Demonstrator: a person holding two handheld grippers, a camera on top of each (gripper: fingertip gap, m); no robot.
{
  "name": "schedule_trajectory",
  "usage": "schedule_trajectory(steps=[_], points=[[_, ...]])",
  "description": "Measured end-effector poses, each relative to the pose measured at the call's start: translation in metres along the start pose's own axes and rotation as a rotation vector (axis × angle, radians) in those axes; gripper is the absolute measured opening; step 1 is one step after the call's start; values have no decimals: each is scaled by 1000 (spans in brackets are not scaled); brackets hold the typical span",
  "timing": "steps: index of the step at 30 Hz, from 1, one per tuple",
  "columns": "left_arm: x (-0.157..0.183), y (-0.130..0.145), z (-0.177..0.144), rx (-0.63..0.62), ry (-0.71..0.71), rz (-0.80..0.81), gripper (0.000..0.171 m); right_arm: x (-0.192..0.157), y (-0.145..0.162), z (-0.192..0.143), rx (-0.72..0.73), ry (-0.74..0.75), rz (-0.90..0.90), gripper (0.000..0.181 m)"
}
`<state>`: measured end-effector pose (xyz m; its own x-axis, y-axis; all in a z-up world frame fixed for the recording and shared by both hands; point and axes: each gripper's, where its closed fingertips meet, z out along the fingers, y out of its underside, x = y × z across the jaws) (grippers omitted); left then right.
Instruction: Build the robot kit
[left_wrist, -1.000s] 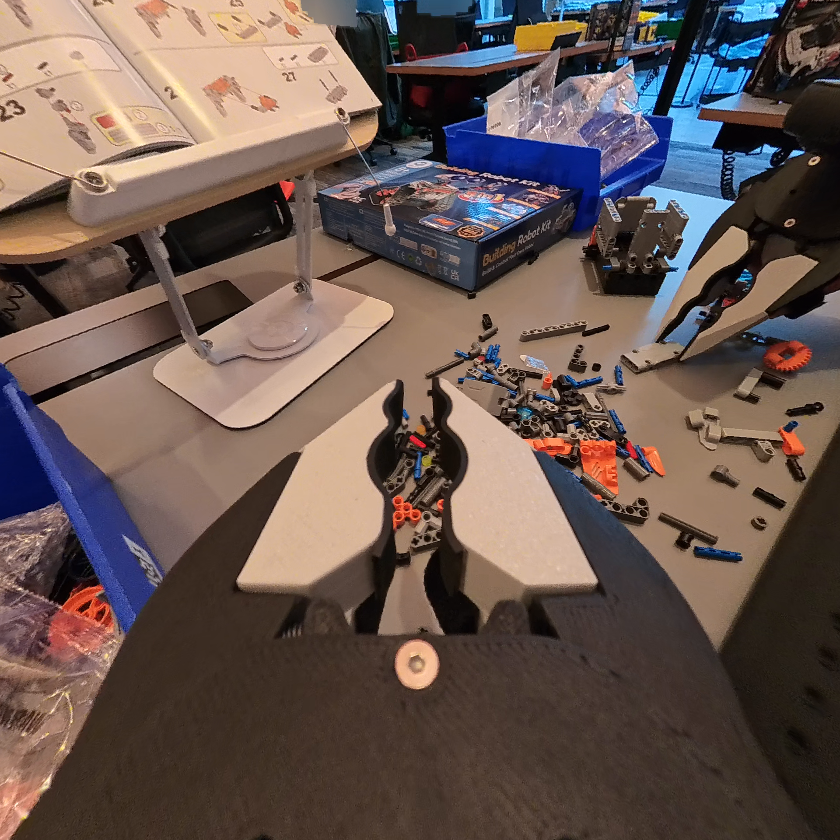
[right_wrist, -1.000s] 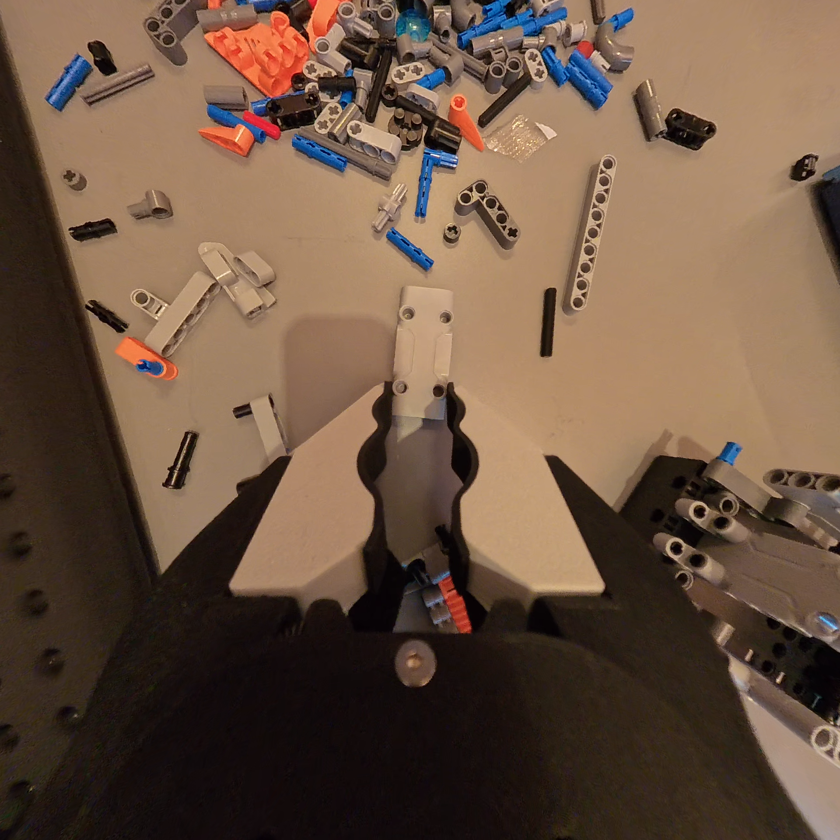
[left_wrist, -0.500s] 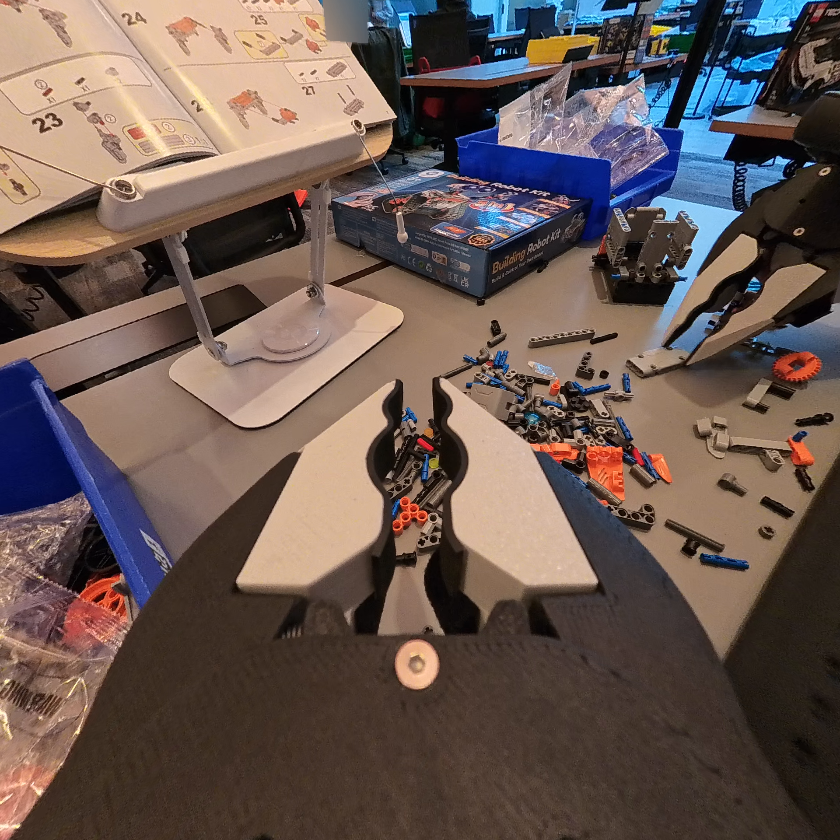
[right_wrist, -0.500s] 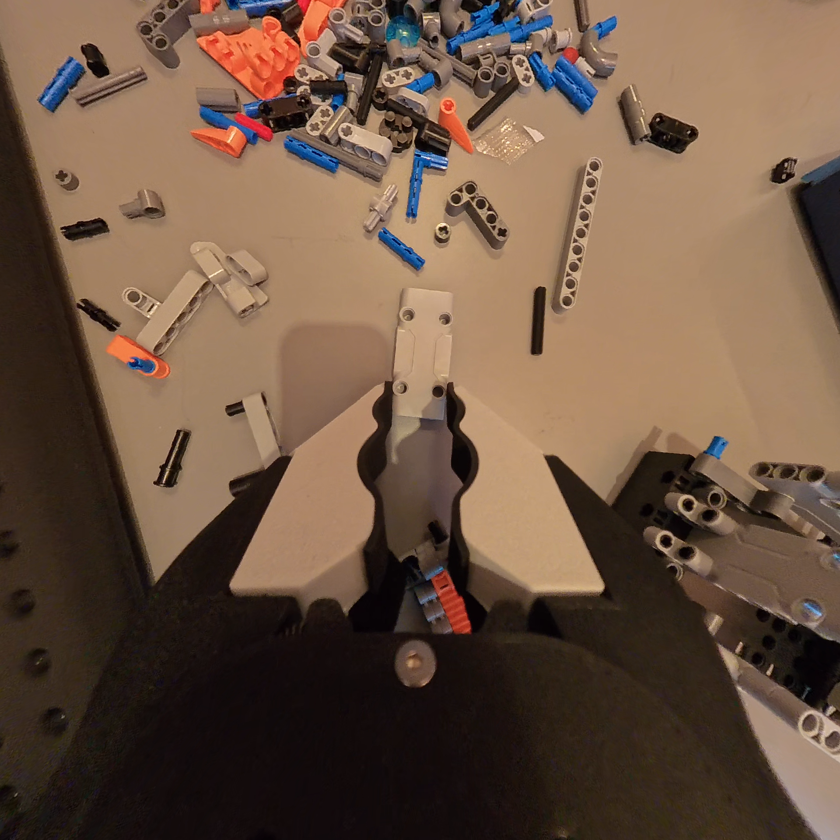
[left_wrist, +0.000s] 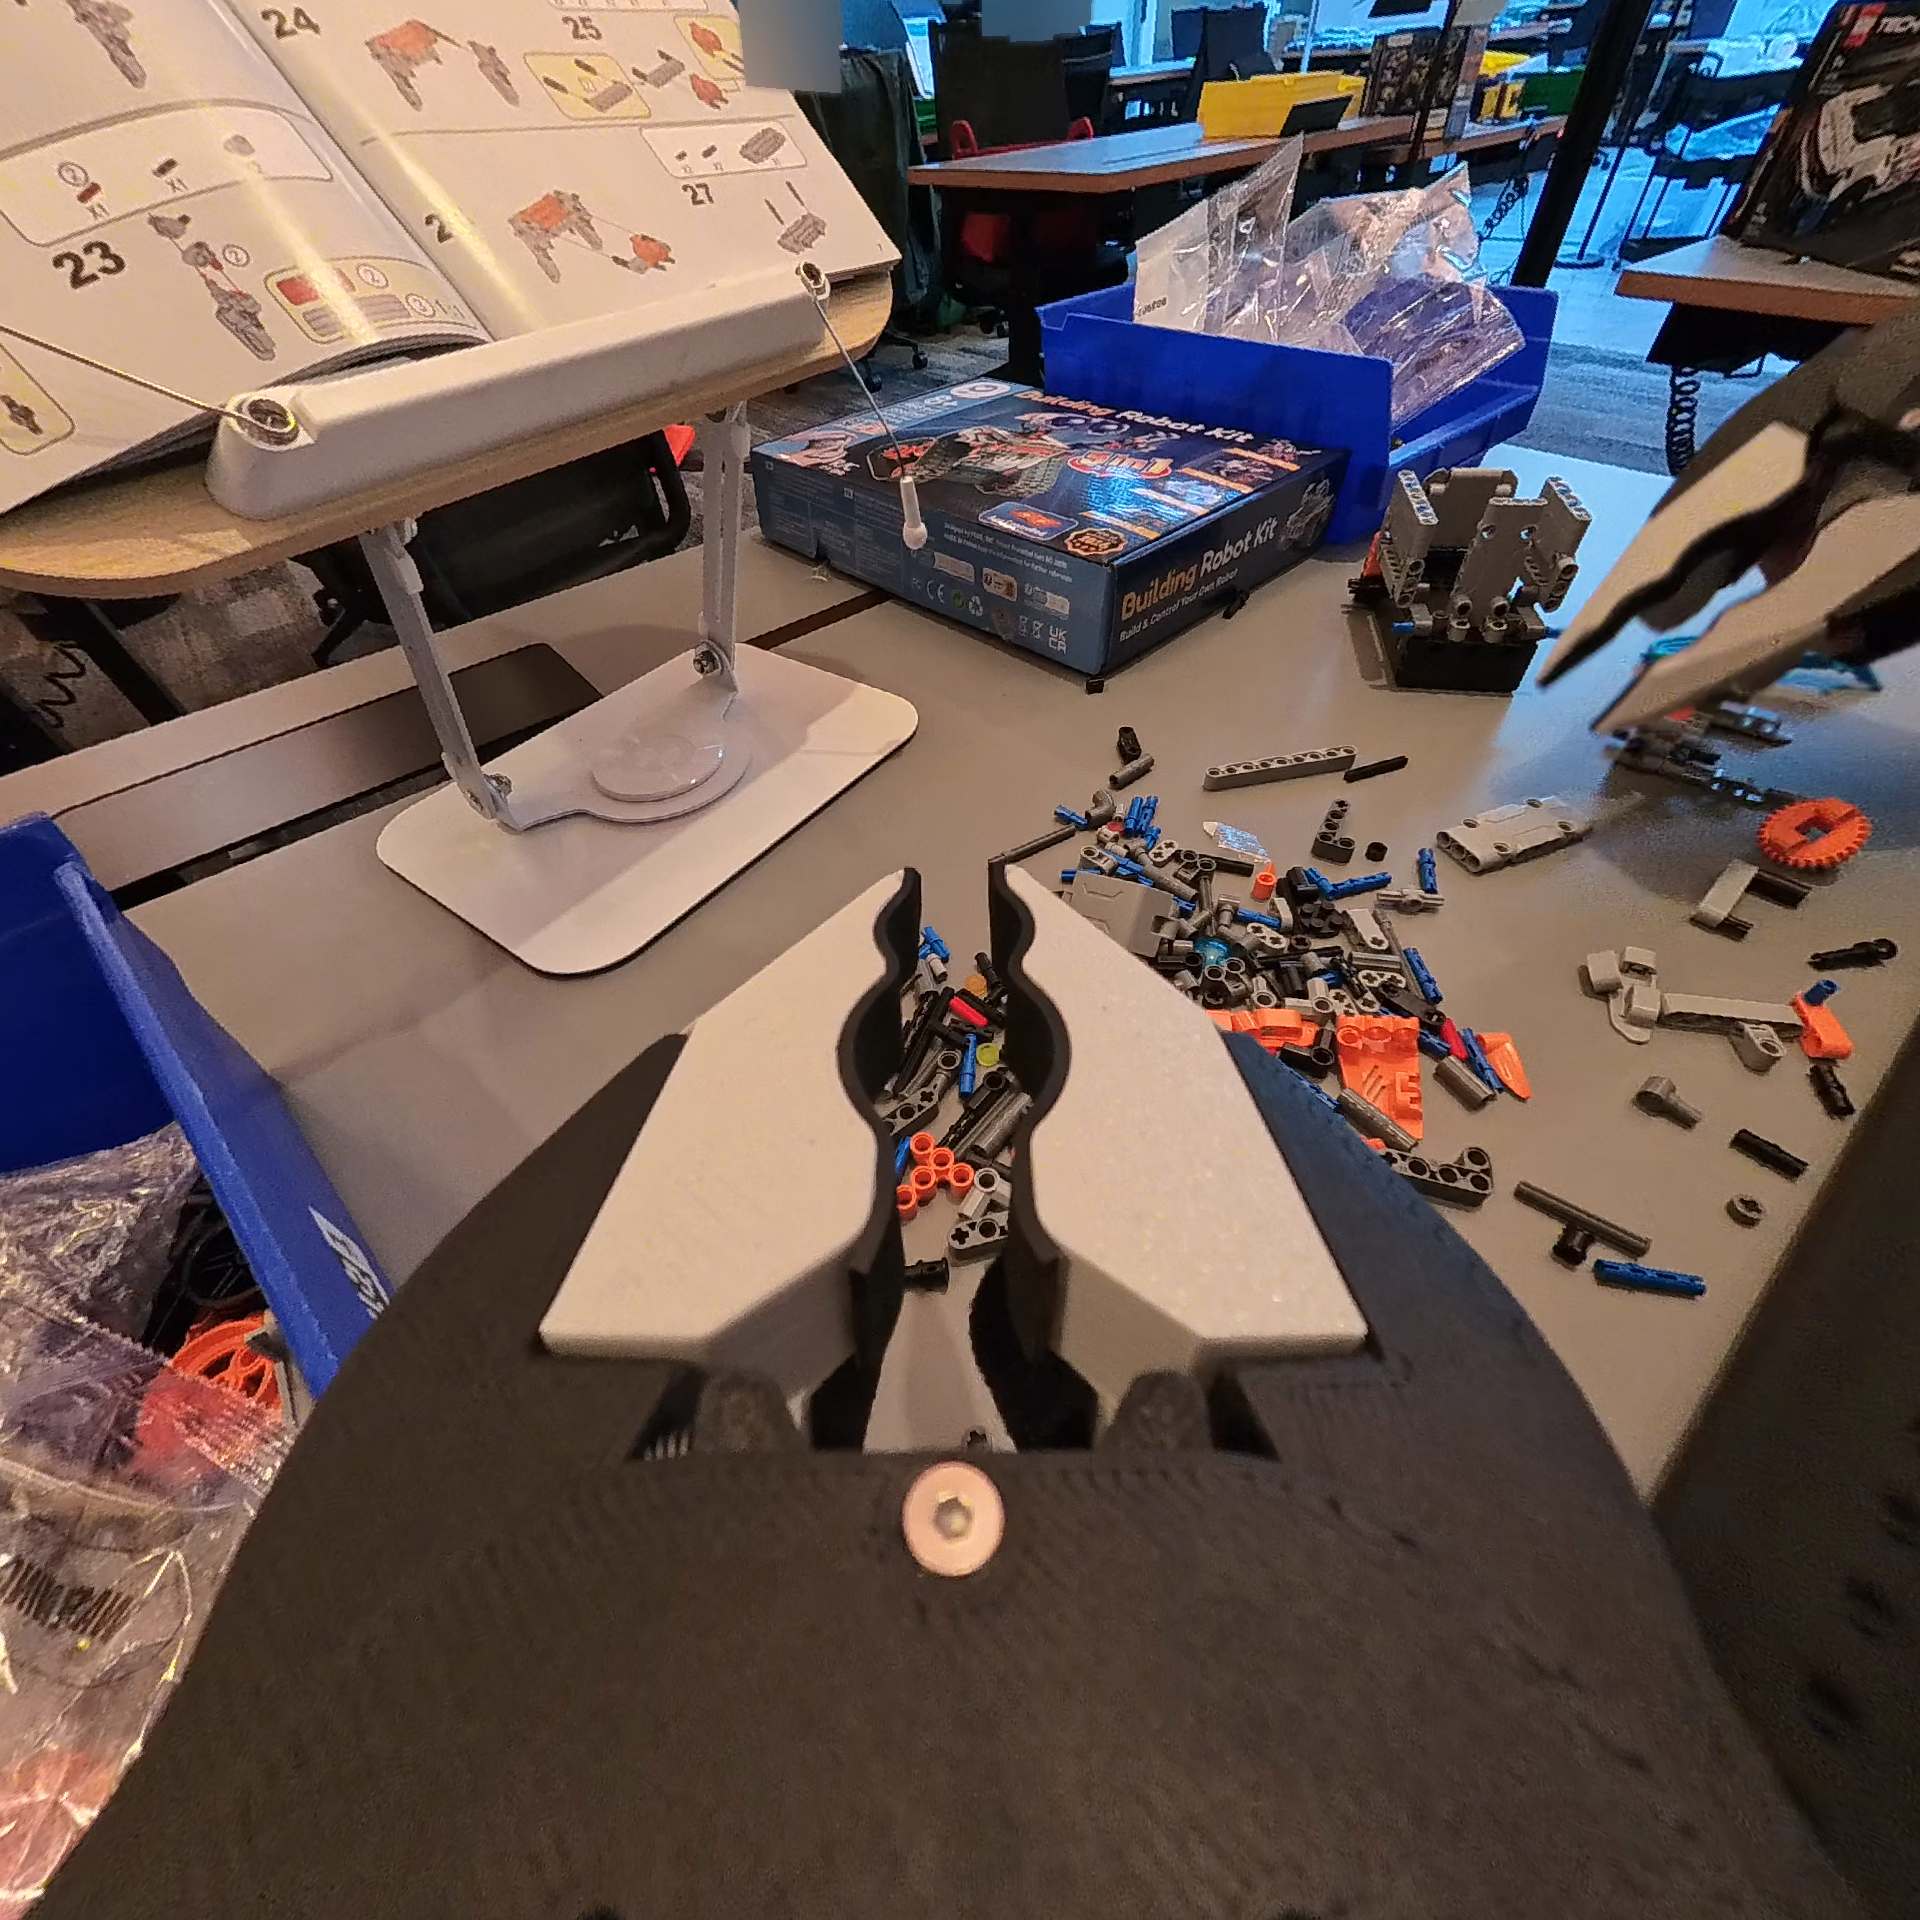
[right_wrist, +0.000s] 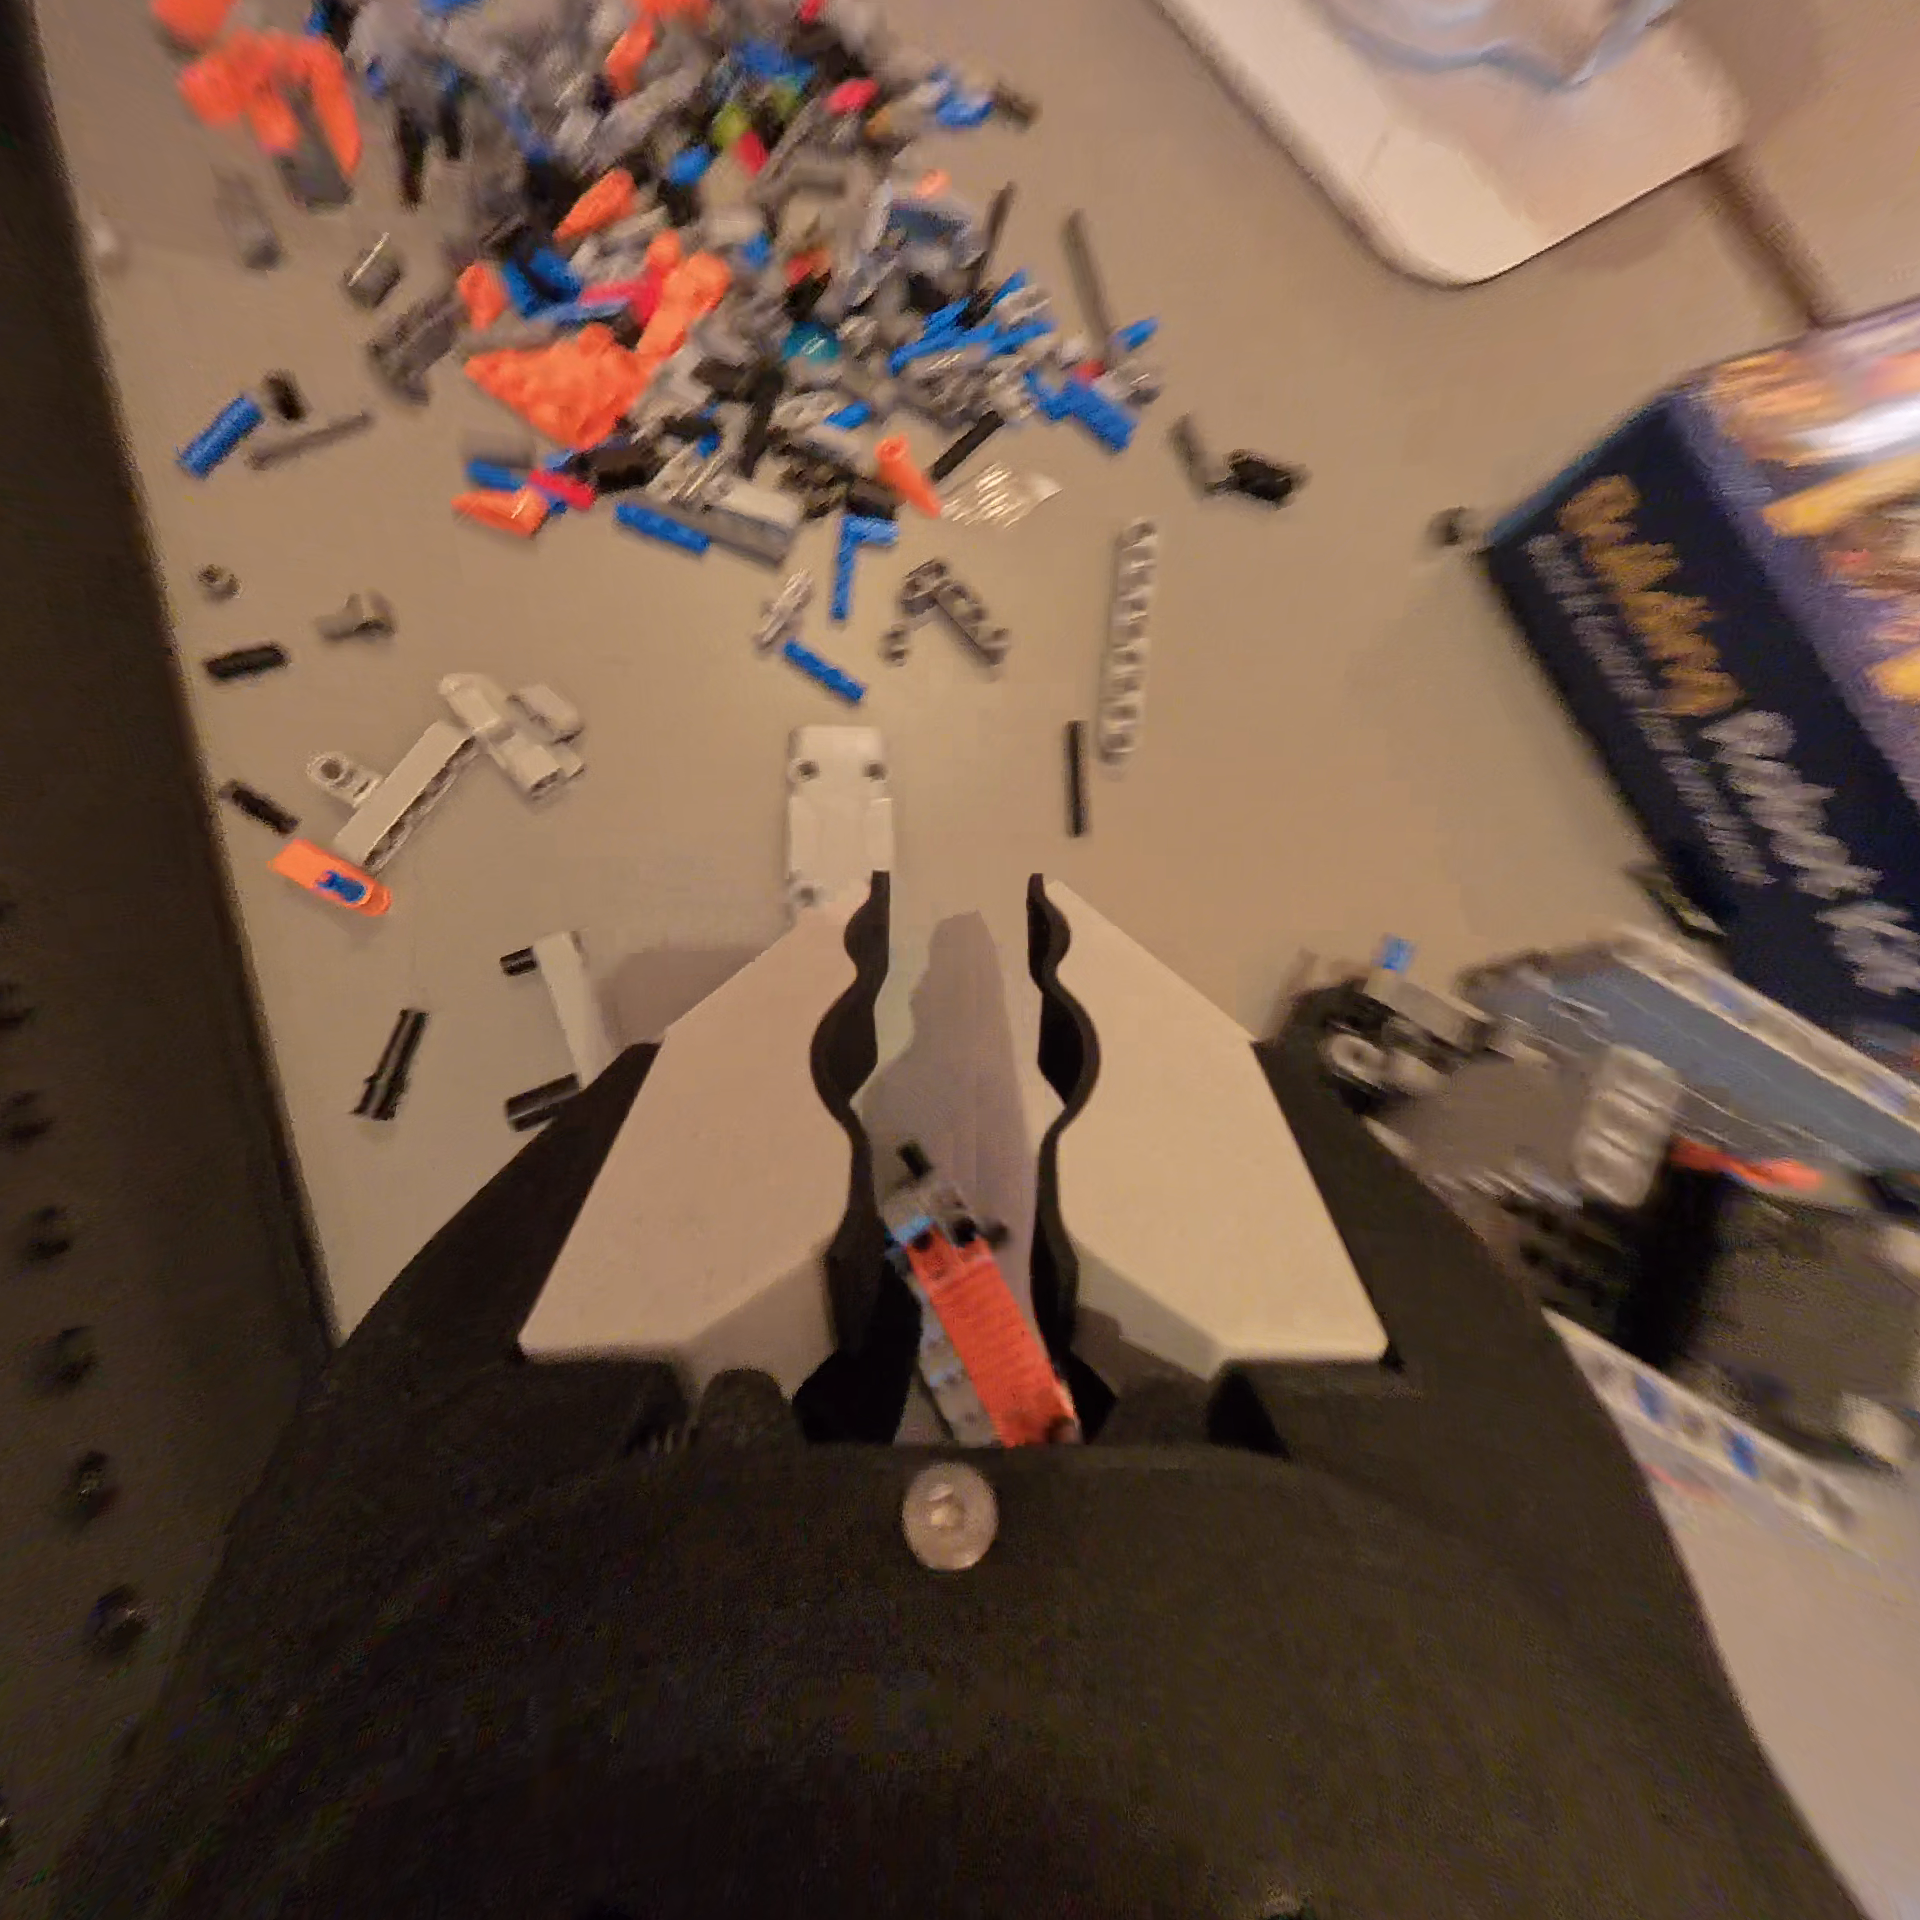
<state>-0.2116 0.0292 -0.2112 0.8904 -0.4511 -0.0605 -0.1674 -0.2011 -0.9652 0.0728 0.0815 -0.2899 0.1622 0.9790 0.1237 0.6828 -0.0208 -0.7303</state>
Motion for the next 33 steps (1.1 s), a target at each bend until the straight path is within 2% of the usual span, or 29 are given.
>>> schedule_trajectory(steps=[2, 5, 7, 9, 13, 16, 22, 27, 33], points=[[0, -1, -1, 4, 2, -2, 10, 26, -12, -29, 131, 127, 51, 23], [1, -1, -1, 6, 6, -2, 10, 70, -32, -95, 441, 314, 223, 26], [1, -1, -1, 7, 8, -1, 10, 88, -30, -133, 612, 361, 339, 30], [2, -1, -1, 6, 10, -2, 10, 105, -13, -149, 659, 411, 439, 36], [2, 0, 1, 0, 11, 1, 10, 116, 6, -141, 632, 385, 548, 53], [3, 0, 1, -3, 10, 1, 10, 118, 18, -116, 498, 381, 554, 69], [3, 0, 1, -4, 17, 1, 10, 110, 39, -67, 230, 360, 505, 85], [4, 0, 1, -2, 25, -1, 10, 106, 51, -49, 126, 337, 491, 82], [5, 1, 2, -4, 36, -7, 10, 102, 51, -50, 126, 313, 488, 58]])
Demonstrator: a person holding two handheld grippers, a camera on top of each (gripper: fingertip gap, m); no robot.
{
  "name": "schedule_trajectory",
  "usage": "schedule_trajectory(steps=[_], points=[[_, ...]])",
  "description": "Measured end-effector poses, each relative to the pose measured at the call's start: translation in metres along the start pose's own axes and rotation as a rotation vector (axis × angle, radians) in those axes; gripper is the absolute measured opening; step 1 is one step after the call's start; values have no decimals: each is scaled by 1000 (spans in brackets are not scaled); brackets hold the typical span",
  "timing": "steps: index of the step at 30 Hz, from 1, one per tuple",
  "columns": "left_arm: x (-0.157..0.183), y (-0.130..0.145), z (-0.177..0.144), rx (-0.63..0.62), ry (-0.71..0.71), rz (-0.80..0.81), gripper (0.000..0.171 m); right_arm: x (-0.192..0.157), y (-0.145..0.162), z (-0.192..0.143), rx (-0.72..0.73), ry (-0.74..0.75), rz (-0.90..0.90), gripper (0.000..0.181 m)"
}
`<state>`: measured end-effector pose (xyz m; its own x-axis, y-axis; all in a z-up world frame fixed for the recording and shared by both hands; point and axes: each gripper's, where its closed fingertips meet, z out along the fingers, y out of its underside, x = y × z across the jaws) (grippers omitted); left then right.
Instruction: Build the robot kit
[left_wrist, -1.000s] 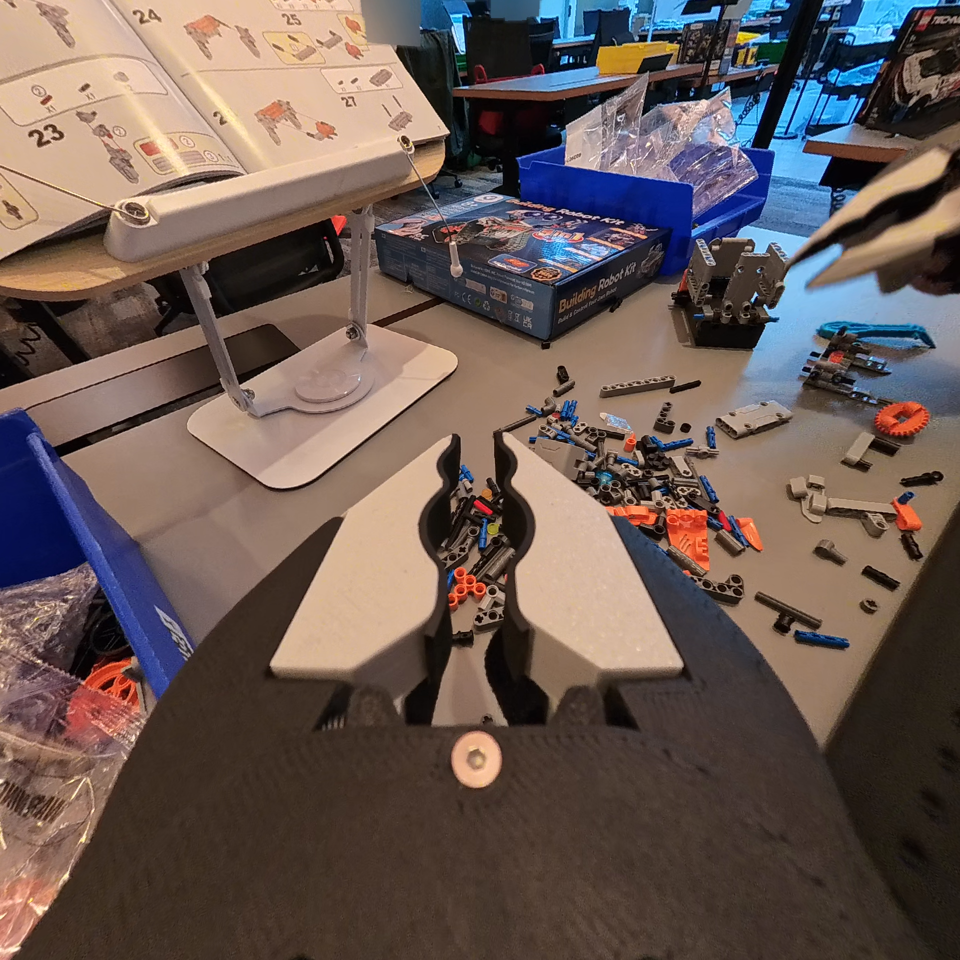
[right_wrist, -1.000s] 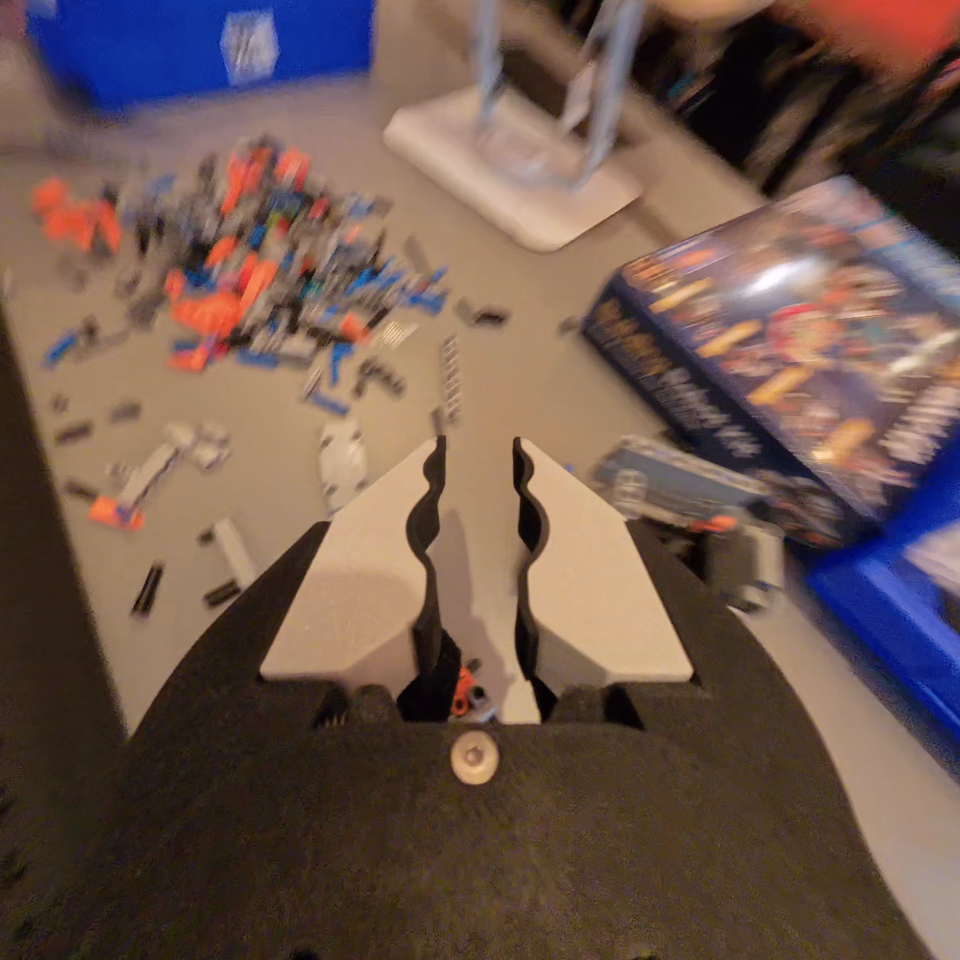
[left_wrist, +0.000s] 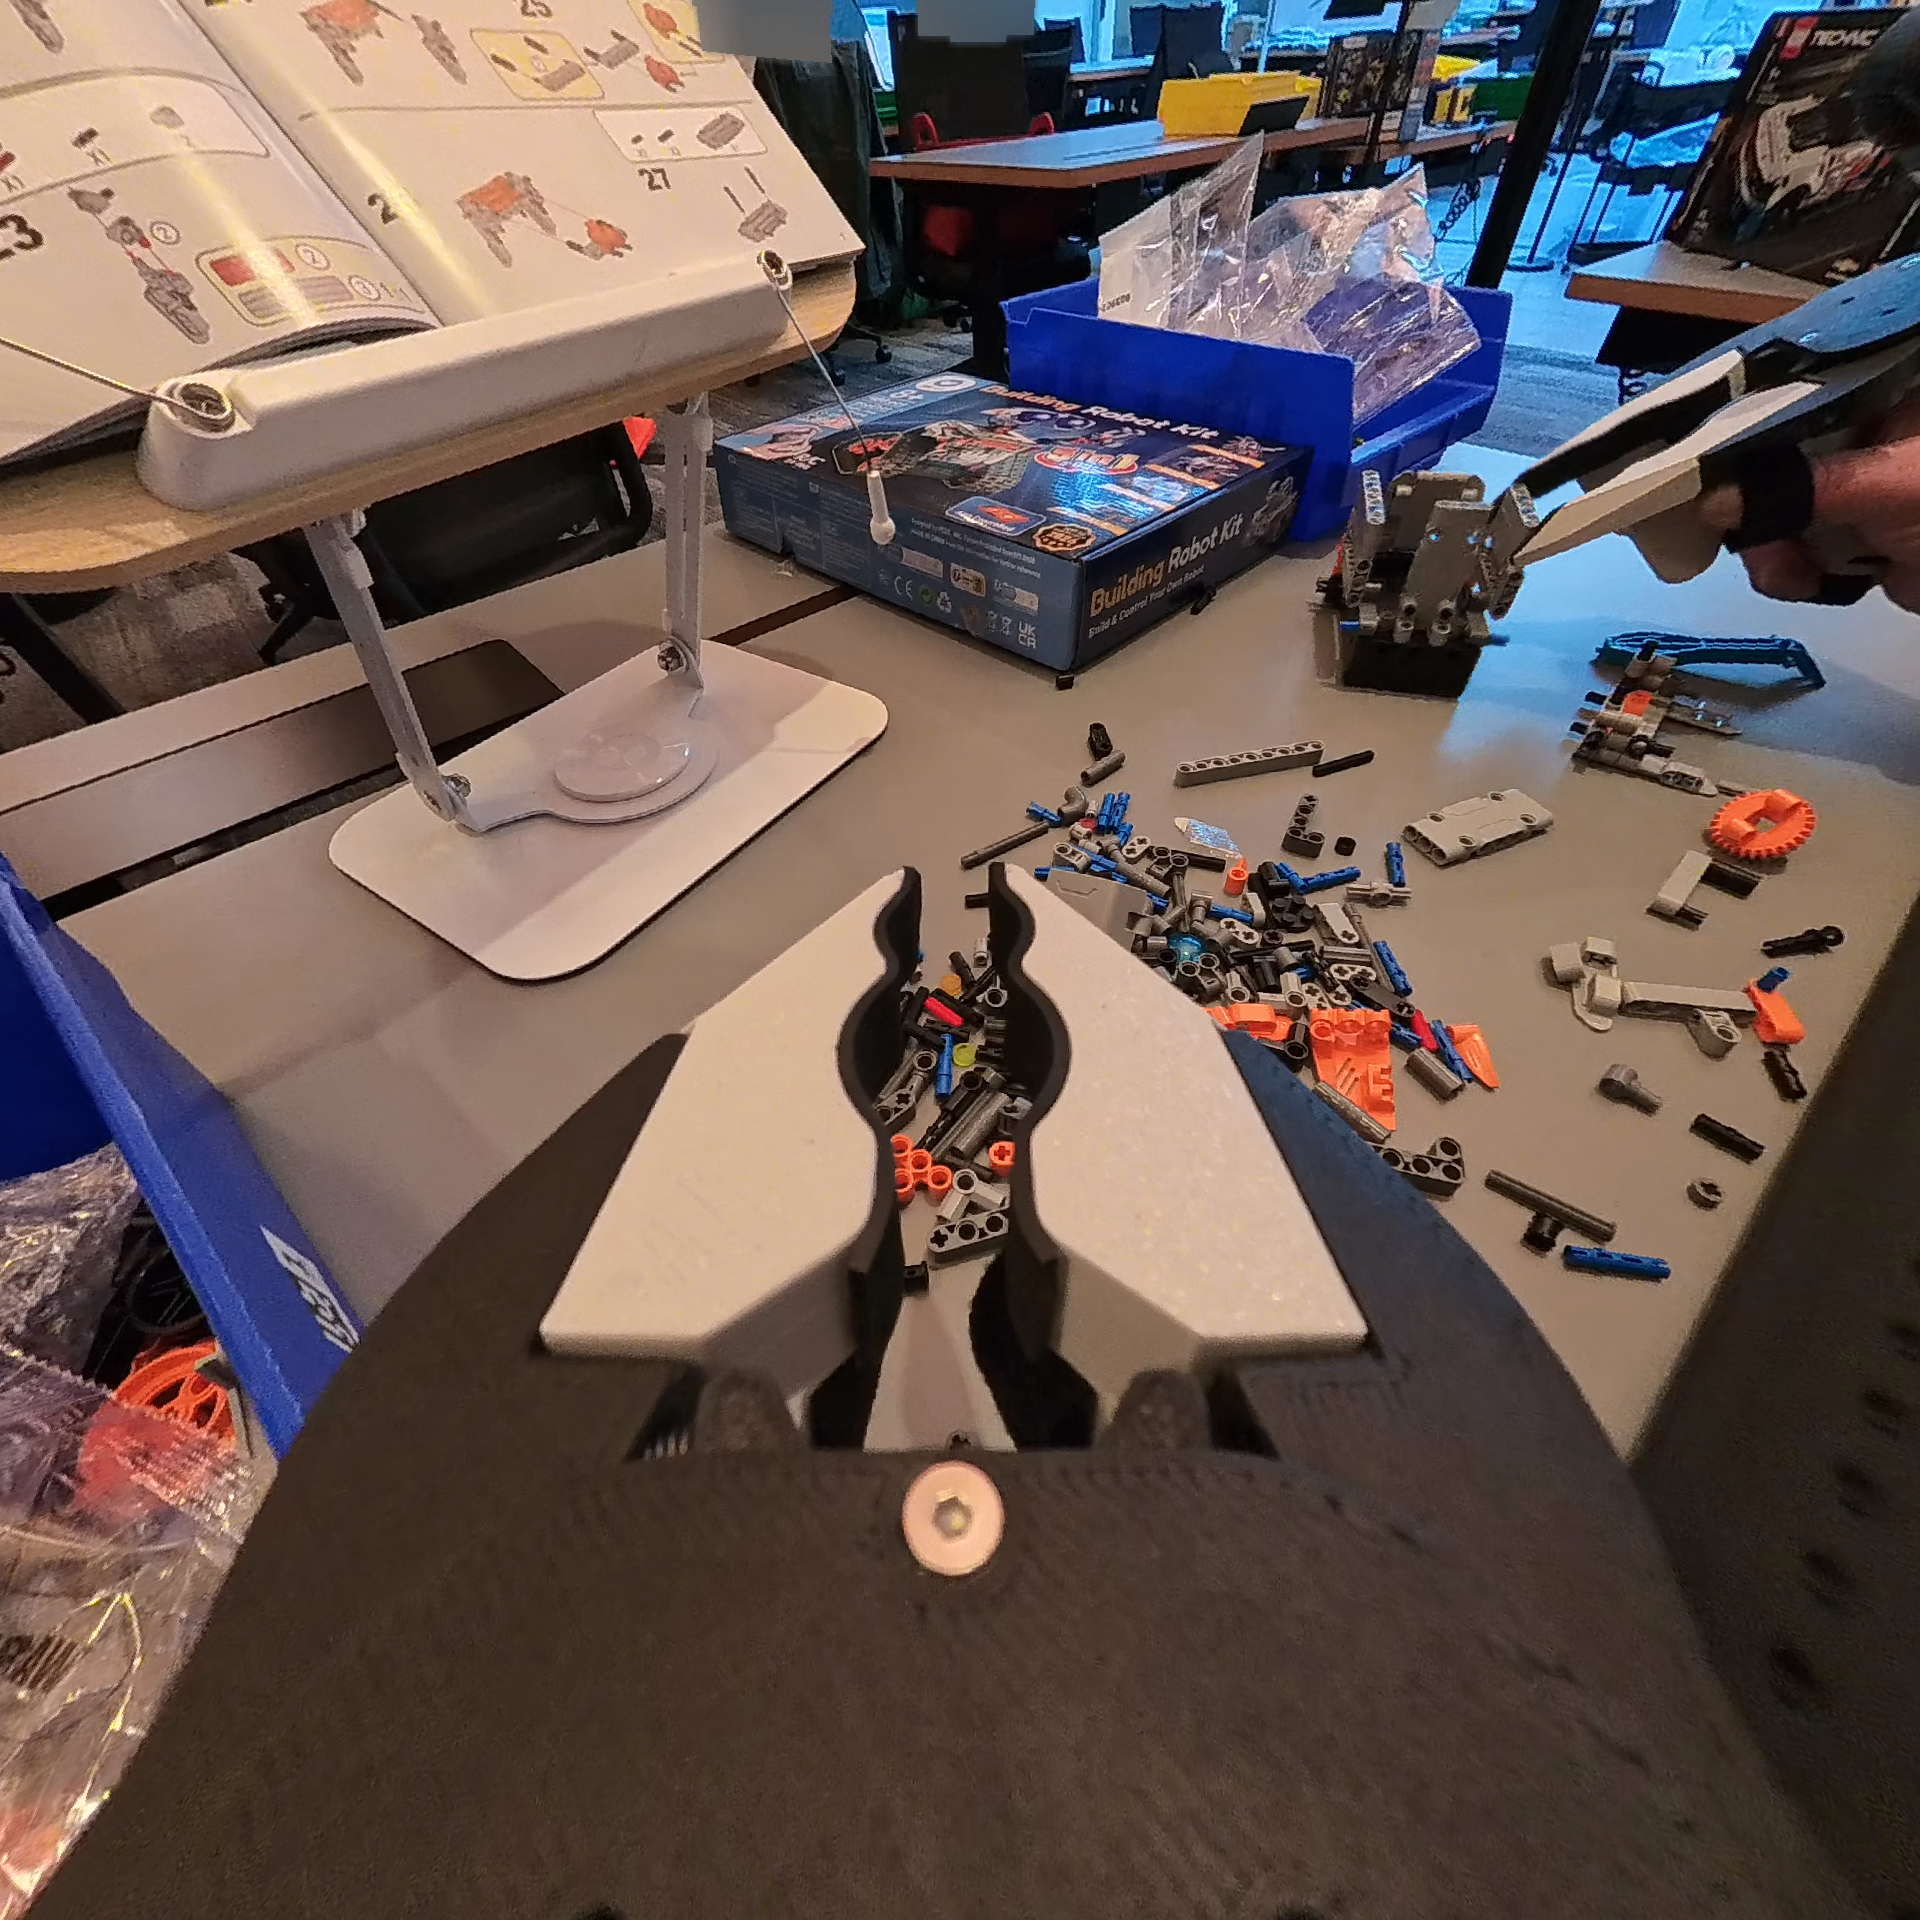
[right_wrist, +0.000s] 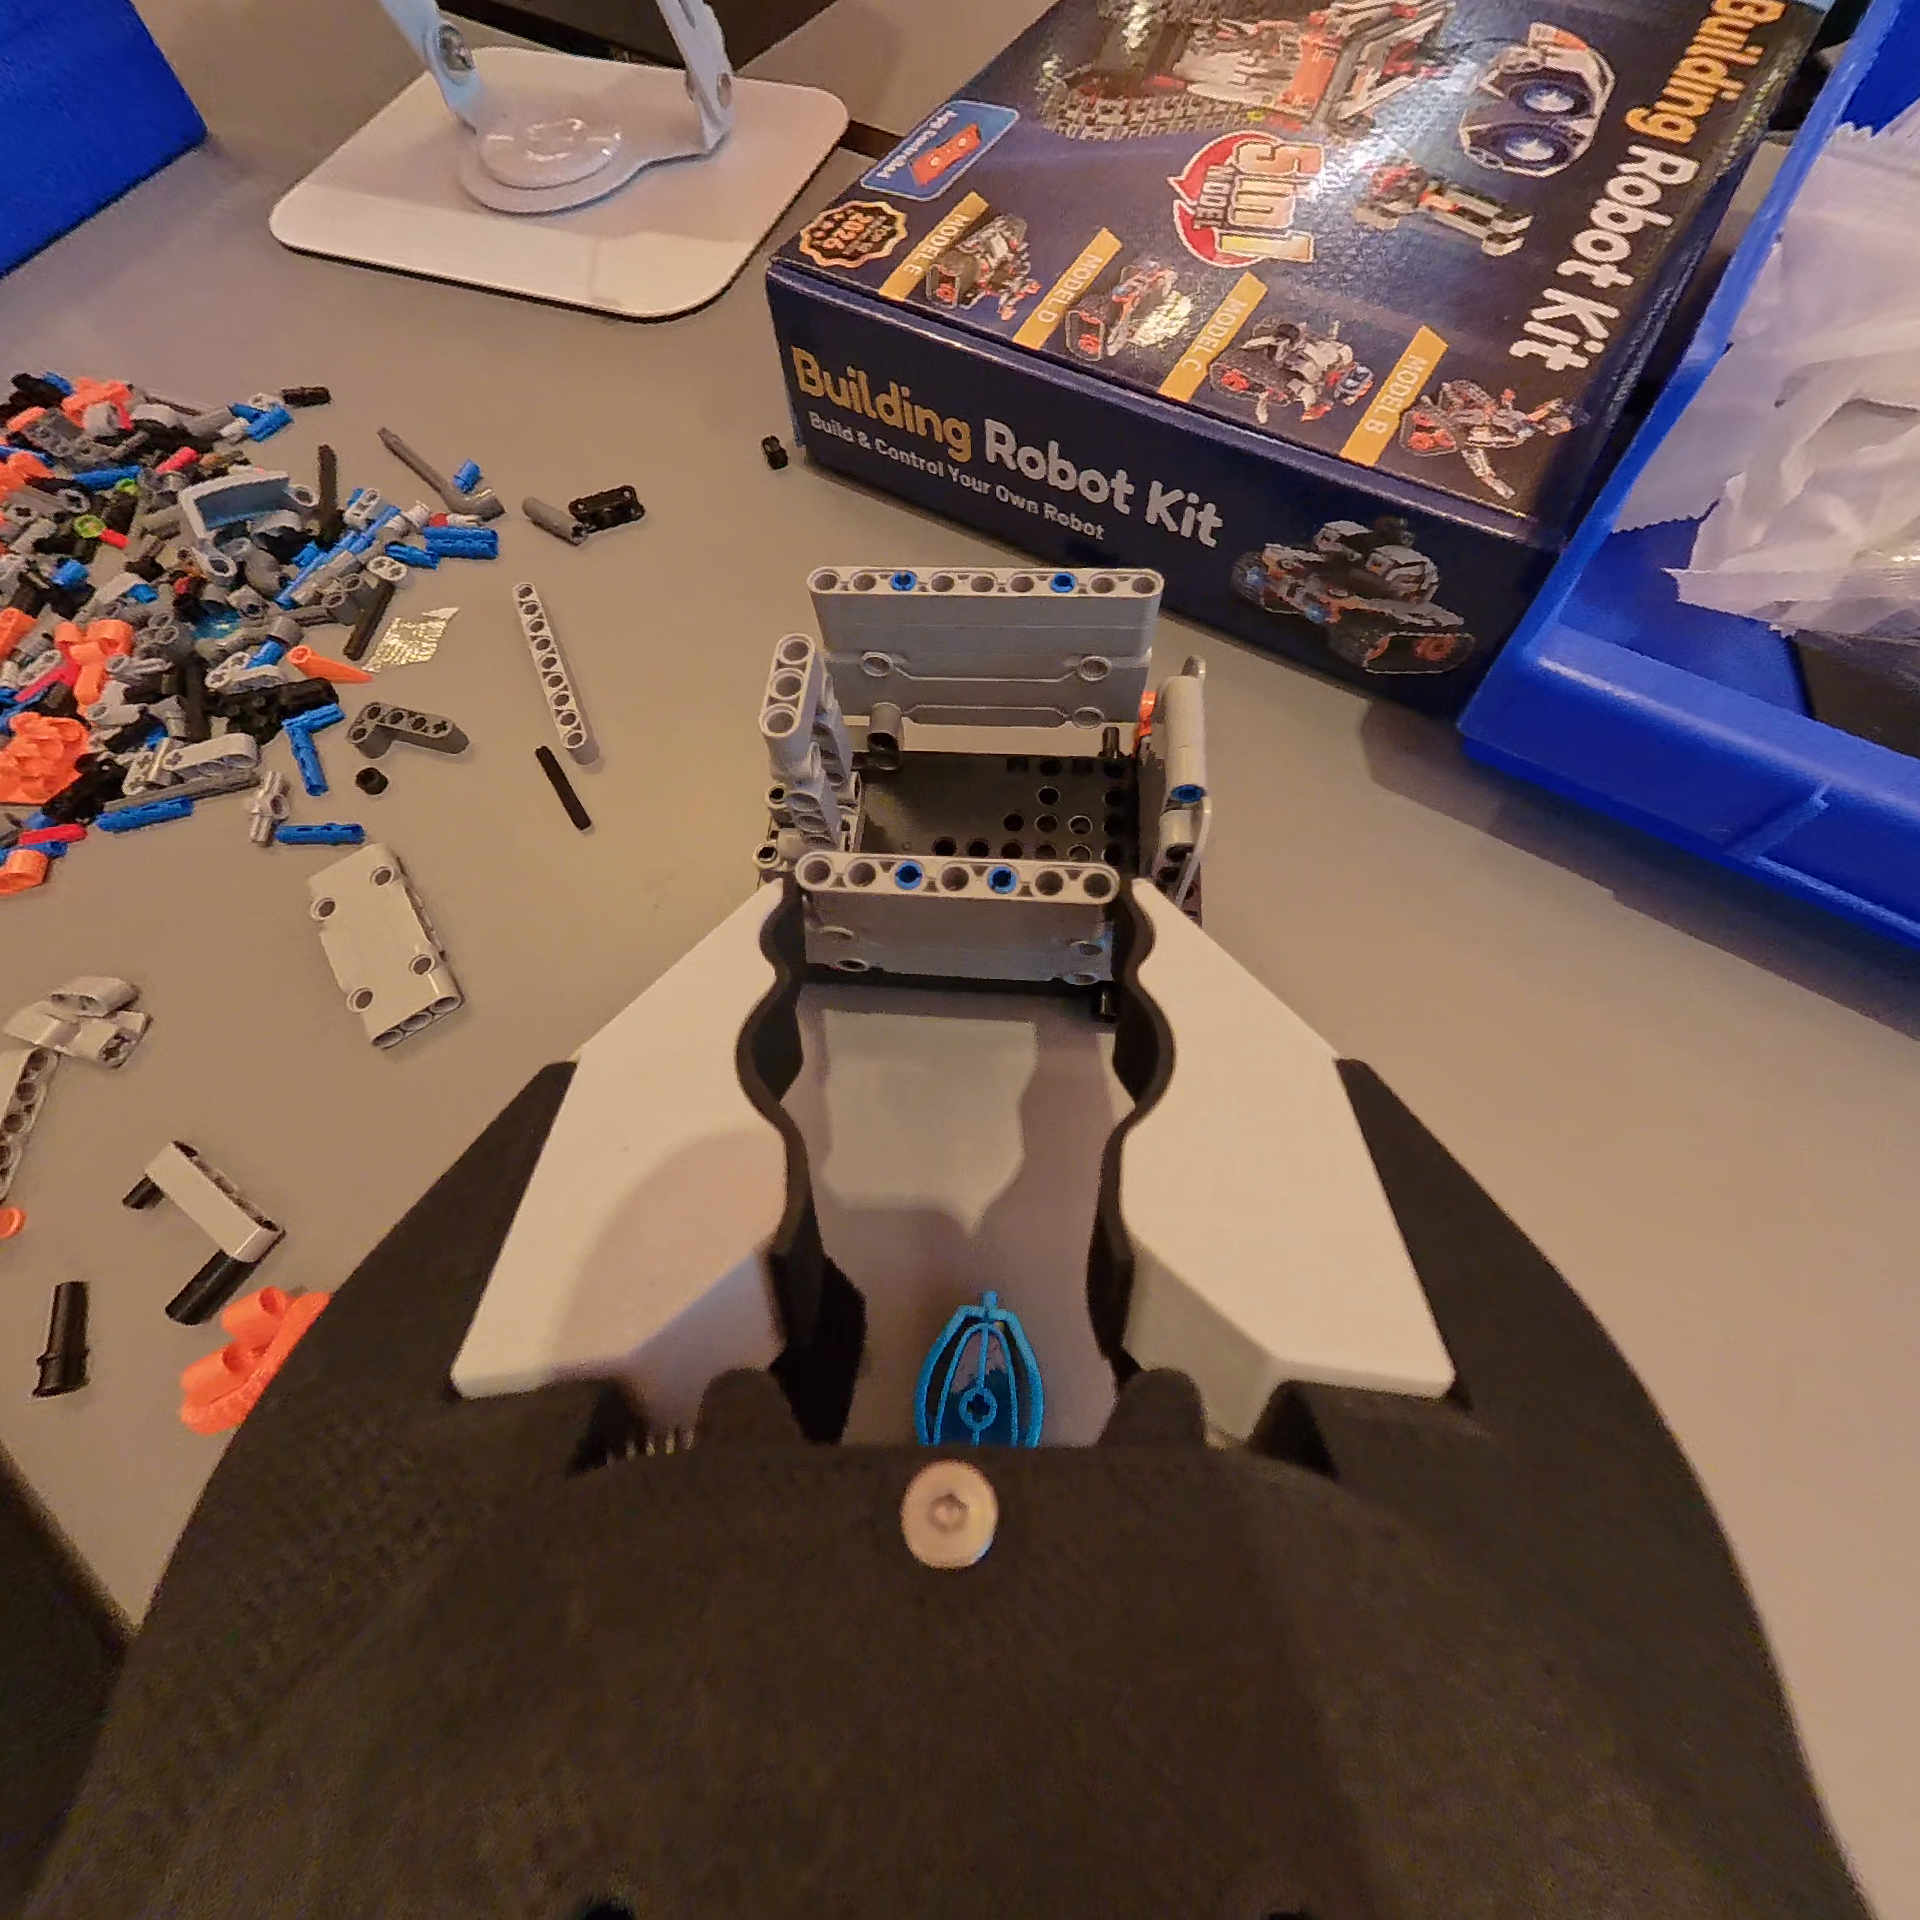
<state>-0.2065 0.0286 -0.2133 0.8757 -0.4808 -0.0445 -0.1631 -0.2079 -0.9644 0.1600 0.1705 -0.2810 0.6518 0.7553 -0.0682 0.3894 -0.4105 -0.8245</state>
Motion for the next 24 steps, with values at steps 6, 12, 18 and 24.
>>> schedule_trajectory(steps=[6, 12, 18, 24], points=[[1, 1, 1, -5, 5, -1, 10, -6, 0, 1, -5, -28, -17, 56], [2, 3, 3, -15, 10, 0, 10, -10, 1, 1, -10, -41, -32, 54], [2, 4, 4, -21, 14, -1, 10, -13, 1, 0, -10, -53, -40, 53], [2, 4, 5, -22, 16, 0, 10, -16, 3, -1, -16, -65, -59, 37]])
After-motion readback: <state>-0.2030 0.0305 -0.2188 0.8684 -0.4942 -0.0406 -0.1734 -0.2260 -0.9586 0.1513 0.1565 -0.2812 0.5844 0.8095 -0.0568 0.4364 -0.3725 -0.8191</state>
